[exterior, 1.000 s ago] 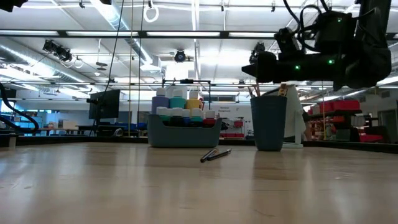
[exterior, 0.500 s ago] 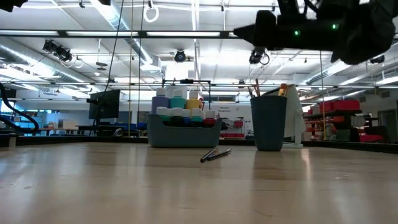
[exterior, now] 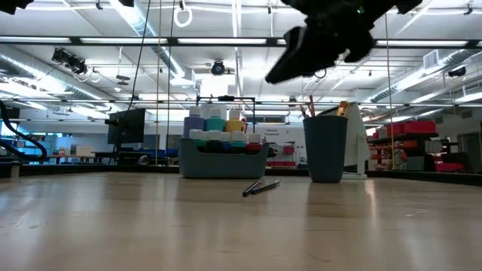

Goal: Pick & Place Paint Supplies
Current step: Put the silver paint brush into the blue cup

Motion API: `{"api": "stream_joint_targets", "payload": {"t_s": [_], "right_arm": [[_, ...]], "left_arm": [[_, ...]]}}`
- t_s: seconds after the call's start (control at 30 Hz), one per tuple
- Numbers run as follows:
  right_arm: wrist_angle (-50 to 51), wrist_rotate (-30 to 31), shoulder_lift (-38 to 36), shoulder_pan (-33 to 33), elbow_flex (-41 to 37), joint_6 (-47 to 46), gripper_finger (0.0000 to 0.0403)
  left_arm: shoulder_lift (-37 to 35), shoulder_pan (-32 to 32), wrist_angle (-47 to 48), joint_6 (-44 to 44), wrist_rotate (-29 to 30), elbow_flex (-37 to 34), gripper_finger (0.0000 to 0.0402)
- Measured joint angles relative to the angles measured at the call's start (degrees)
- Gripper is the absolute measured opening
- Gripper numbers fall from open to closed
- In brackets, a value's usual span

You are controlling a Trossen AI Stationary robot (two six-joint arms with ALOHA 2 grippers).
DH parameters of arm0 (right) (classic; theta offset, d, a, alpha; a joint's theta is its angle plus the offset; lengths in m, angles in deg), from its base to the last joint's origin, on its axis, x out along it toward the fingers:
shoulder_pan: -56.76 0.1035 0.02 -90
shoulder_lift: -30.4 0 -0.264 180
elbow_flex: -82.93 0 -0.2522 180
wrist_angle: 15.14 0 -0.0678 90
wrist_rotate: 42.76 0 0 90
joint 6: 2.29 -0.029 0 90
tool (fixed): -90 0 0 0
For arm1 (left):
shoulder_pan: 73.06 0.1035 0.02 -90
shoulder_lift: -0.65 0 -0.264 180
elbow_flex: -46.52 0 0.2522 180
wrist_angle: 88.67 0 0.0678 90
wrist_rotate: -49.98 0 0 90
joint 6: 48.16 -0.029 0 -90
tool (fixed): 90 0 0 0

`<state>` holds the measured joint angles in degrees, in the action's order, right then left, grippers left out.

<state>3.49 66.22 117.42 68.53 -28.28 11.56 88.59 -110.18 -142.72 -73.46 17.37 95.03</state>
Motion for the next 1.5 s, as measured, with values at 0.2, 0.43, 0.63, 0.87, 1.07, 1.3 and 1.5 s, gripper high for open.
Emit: {"api": "stream_joint_targets", "payload": {"t_s": [0.2,0.43,0.63,0.87,1.07,1.3,1.5], "right_arm": [[6.3,-5.0,4.1,-0.9,0.5,0.1,0.0161],[10.3,-10.4,11.6,-3.7,3.7,1.6,0.0160],[20.9,-10.9,19.1,-7.1,11.6,2.7,0.0160],[21.8,-10.8,23.1,-9.5,13.0,8.3,0.0160],[21.1,-8.3,23.5,-9.8,13.0,15.6,0.0160],[21.2,-14.2,23.9,-12.1,13.1,16.7,0.0160],[22.0,-19.4,23.9,-13.7,13.1,17.1,0.0150]], "left_arm": [[0.0,0.0,0.2,-0.1,0.0,0.0,0.0061],[0.0,0.0,0.2,-0.4,0.0,0.0,0.0061],[0.0,1.1,0.2,-0.4,1.0,0.0,0.0061],[0.0,2.1,0.4,1.2,3.6,0.0,0.0061],[0.0,2.6,0.4,1.2,4.5,0.0,0.0061],[0.0,4.1,0.4,-0.2,4.9,0.0,0.0061],[0.0,5.1,0.4,-0.6,4.9,0.0,0.0061]]}}
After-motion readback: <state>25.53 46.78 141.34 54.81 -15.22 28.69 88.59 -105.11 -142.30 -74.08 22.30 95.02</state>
